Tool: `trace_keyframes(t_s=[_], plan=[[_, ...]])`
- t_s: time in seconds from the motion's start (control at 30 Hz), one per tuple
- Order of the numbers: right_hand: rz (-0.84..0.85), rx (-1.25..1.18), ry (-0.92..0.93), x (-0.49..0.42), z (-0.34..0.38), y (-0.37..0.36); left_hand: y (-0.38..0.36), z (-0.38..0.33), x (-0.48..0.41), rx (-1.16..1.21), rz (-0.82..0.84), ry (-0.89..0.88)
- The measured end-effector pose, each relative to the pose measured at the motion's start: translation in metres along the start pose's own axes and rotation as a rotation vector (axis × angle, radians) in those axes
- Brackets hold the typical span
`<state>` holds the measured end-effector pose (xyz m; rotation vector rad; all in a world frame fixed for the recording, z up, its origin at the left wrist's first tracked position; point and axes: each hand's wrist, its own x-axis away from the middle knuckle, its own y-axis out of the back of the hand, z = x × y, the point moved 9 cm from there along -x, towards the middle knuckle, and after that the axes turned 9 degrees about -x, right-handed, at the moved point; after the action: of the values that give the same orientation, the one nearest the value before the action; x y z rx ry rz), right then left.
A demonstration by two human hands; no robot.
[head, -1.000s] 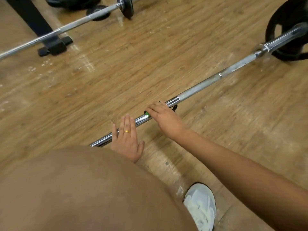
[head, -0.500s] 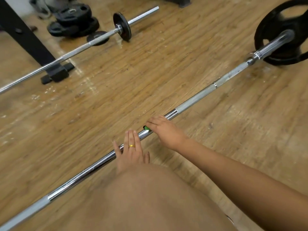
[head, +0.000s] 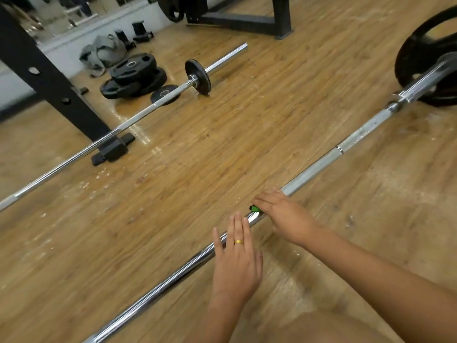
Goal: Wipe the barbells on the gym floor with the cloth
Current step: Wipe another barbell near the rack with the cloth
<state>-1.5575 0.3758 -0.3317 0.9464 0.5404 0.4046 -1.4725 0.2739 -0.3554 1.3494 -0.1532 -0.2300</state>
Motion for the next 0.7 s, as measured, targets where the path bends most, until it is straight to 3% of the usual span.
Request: trace_keyframes(t_s=[0.23, 0.37, 0.6, 0.7], plan=[[0.015, -0.023, -0.004, -0.015, -0.004, -0.004, -0.011, 0.002, -0.014, -0.072, 0.152, 0.102], [0.090, -0.016, 0.019, -0.022, -0.005, -0.003, -0.004, 0.011, -0.022, -0.072, 0.278, 0.050], [0.056, -0.023, -0.086, -0.032, -0.019, 0.006, 0.017, 0.018, -0.056, -0.003, 0.714, -0.025], [0.045, -0.047, -0.108, -0.039, -0.020, 0.003, 0.027, 0.011, -0.065, -0.025, 0.804, -0.058]])
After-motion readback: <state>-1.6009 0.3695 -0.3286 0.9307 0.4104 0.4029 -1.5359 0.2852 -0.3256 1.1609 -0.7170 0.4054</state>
